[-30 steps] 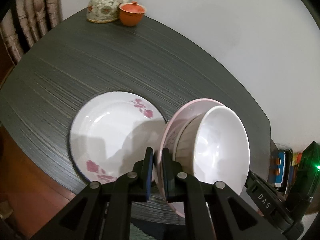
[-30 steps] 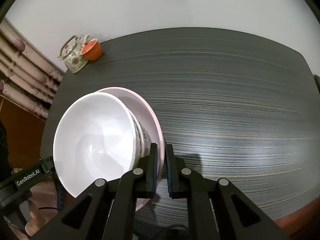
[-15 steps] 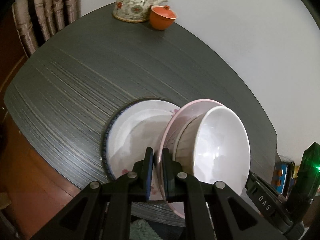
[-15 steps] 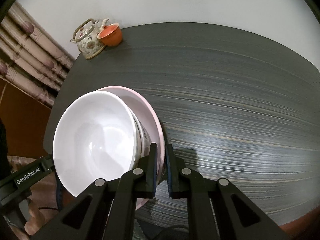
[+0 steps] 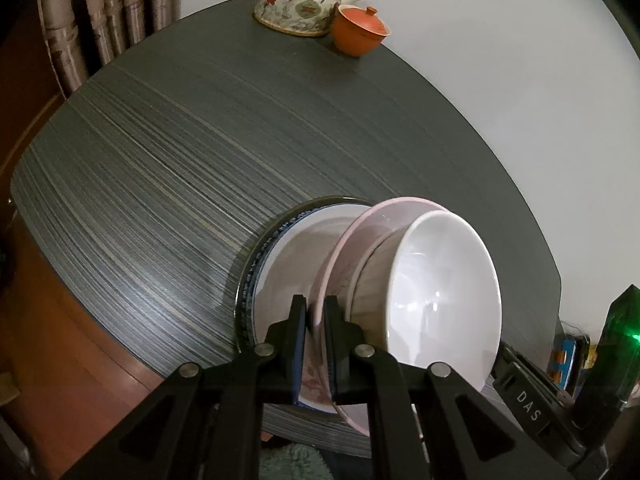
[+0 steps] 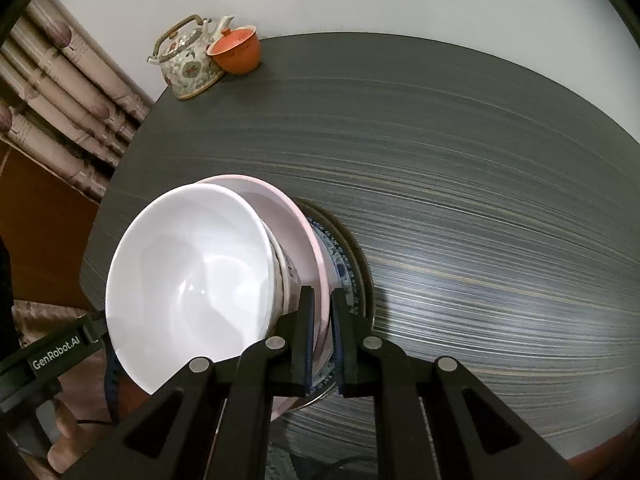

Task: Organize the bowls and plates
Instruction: 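Lower the nested bowls onto the plate stack and open the left tool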

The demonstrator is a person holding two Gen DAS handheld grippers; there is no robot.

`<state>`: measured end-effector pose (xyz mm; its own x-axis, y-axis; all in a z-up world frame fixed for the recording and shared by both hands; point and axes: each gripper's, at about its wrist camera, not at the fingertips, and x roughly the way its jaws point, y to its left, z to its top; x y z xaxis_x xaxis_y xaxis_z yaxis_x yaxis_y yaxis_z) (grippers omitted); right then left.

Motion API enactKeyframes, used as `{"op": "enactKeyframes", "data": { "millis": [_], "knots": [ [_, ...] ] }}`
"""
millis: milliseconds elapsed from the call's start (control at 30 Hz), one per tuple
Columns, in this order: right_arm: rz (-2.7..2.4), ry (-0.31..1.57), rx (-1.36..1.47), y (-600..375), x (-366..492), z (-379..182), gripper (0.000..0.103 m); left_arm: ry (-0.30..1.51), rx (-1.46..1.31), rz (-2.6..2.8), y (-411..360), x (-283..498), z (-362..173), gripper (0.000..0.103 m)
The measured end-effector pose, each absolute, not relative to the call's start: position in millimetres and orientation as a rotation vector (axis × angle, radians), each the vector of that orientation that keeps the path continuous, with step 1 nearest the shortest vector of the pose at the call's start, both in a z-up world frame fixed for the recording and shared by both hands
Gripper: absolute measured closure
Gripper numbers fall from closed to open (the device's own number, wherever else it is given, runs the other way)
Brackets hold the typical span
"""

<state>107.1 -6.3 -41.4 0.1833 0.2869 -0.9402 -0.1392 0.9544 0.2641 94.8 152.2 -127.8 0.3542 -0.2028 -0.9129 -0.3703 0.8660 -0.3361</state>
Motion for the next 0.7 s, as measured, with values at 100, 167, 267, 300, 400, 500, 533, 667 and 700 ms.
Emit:
{"op": "enactKeyframes", "data": {
  "millis": [100, 167, 267, 300, 400, 500, 533, 667, 700],
  "knots": [
    [0.302, 1.353, 0.128, -4.1, 107.7, -43.0, 0.093, 1.216, -0.541, 0.112, 155.1, 99.1, -128.5, 0.096],
    [0.301, 1.353, 0.132, -4.5, 108.8, -43.6, 0.093, 1.216, -0.535, 0.112, 154.0, 101.1, -128.7, 0.096],
    [0.3, 1.356, 0.14, -5.8, 109.7, -44.5, 0.093, 1.219, -0.529, 0.107, 153.8, 103.4, -130.0, 0.096],
    [0.3, 1.357, 0.142, -5.9, 109.8, -44.9, 0.093, 1.219, -0.53, 0.105, 155.1, 104.3, -130.5, 0.096],
    [0.303, 1.362, 0.139, -5.3, 109.0, -45.8, 0.093, 1.217, -0.528, 0.103, 156.0, 105.4, -131.7, 0.096],
    [0.302, 1.365, 0.143, -6.2, 108.6, -46.4, 0.093, 1.214, -0.521, 0.105, 155.0, 105.5, -131.0, 0.096],
    [0.302, 1.367, 0.146, -6.5, 108.2, -46.9, 0.092, 1.213, -0.52, 0.106, 153.7, 105.0, -130.6, 0.096],
    [0.302, 1.373, 0.152, -6.4, 106.8, -47.4, 0.092, 1.211, -0.514, 0.105, 151.9, 104.0, -130.6, 0.096],
    [0.302, 1.374, 0.152, -6.3, 106.7, -47.6, 0.092, 1.211, -0.514, 0.107, 151.4, 104.0, -131.1, 0.096]
  ]
}}
